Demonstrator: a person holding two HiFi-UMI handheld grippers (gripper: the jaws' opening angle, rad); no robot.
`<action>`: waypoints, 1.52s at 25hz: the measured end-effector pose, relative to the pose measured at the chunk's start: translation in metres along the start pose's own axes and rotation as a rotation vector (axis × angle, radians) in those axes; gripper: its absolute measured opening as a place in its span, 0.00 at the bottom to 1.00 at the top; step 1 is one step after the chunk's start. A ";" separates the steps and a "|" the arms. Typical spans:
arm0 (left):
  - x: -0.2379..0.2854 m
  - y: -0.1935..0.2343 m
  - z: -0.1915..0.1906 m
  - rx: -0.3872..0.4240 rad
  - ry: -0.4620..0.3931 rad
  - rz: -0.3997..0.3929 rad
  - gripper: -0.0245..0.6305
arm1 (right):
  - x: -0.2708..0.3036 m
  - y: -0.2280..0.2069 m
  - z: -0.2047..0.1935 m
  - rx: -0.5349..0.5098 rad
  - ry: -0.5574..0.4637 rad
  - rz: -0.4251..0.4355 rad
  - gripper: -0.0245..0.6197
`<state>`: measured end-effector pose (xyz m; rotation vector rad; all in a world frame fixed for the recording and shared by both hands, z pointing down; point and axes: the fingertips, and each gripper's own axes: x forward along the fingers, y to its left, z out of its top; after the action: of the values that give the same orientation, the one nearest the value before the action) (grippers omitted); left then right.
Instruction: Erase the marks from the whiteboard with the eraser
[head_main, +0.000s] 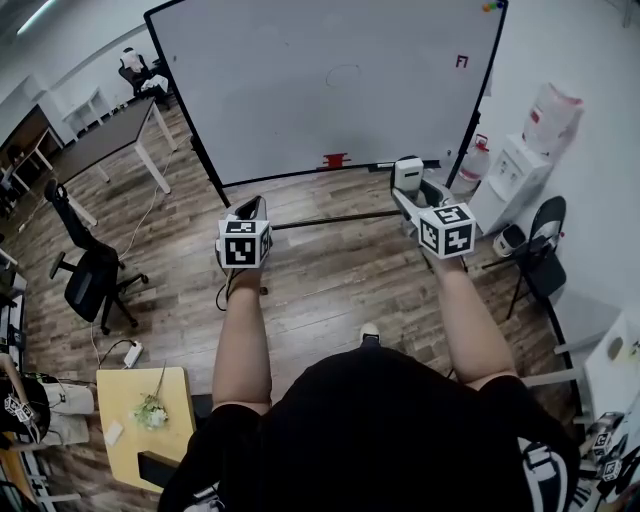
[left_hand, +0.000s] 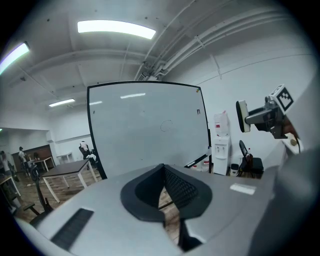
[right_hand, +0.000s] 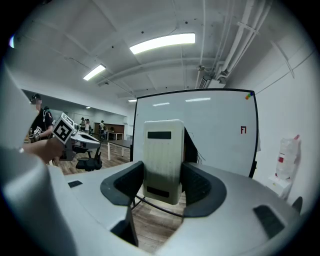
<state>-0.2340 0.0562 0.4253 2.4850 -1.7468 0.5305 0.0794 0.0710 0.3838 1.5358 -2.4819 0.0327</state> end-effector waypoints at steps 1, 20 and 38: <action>0.002 0.001 0.000 0.003 -0.001 0.003 0.05 | 0.002 -0.001 -0.002 -0.001 0.002 -0.002 0.40; 0.076 -0.011 0.015 0.063 -0.076 -0.011 0.05 | 0.056 -0.049 -0.026 0.040 0.031 -0.023 0.40; 0.118 -0.005 0.011 0.032 -0.099 -0.046 0.06 | 0.104 -0.068 -0.045 0.051 0.055 -0.021 0.40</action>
<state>-0.1909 -0.0513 0.4520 2.6096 -1.7221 0.4432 0.1027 -0.0458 0.4415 1.5587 -2.4405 0.1345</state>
